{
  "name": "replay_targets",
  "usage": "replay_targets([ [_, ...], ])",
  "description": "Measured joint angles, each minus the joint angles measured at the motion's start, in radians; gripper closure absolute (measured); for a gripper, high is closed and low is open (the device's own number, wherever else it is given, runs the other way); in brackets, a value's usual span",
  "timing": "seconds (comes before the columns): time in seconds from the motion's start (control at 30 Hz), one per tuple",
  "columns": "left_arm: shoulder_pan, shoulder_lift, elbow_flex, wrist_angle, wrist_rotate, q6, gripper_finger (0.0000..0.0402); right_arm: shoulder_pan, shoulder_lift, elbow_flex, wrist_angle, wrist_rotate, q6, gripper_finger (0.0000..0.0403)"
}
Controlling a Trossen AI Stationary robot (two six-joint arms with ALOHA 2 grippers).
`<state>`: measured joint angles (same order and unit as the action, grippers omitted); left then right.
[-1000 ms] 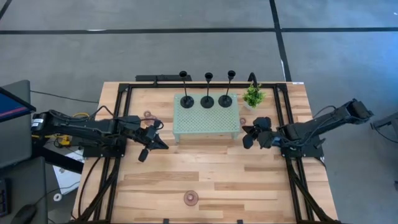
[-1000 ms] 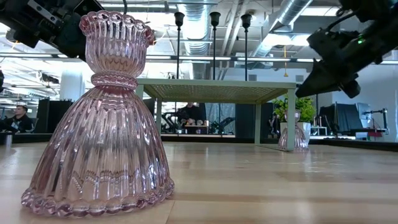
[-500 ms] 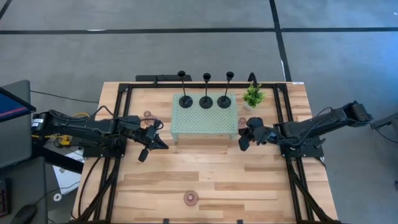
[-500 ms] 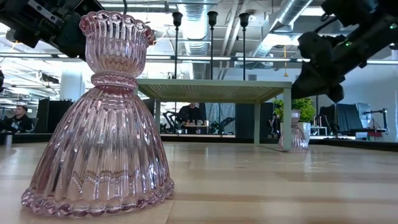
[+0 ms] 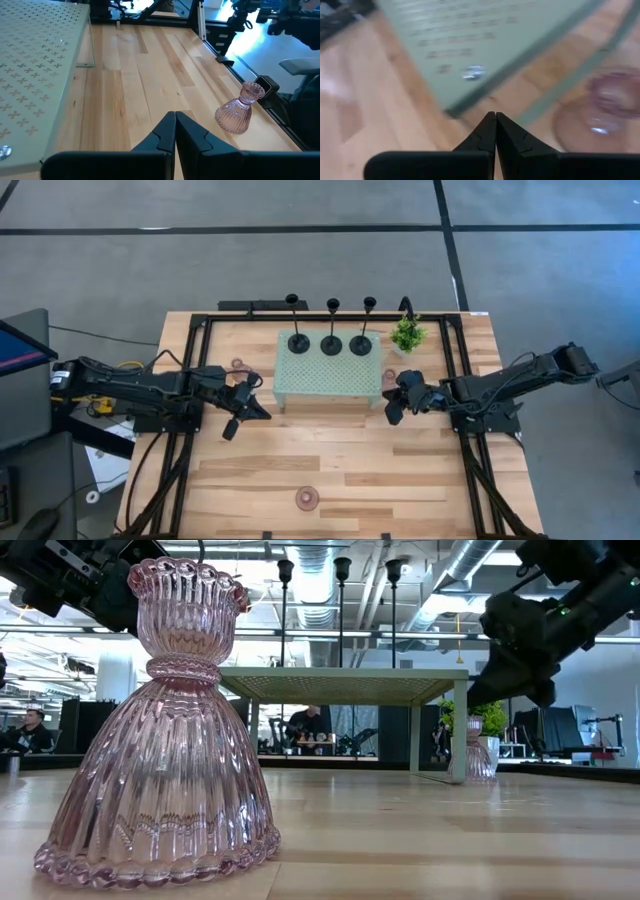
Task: Pick & Place candle stick holders
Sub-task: Put the top right glass candle holder on the shelf aligned with the other black candle holder
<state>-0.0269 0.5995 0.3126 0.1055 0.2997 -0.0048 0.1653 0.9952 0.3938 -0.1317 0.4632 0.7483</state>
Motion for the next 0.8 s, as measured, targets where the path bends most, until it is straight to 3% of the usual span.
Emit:
replay_targets([
  [0.13,0.000,0.000,0.000,0.000,0.000,0.000,0.0392,-0.020,-0.043,0.024,-0.111,0.076,0.009,0.0403],
  [0.3,0.000,0.000,0.000,0.000,0.000,0.000,0.0392,-0.078,-0.092,0.050,-0.123,0.088,-0.022,0.0403],
  [0.53,0.000,0.000,0.000,0.000,0.000,0.000,0.0392,-0.182,-0.068,0.051,-0.175,0.032,-0.024,0.0403],
  [0.8,0.000,0.000,0.000,0.001,0.000,0.000,0.0392,-0.223,-0.008,0.054,-0.187,-0.014,-0.023,0.0403],
])
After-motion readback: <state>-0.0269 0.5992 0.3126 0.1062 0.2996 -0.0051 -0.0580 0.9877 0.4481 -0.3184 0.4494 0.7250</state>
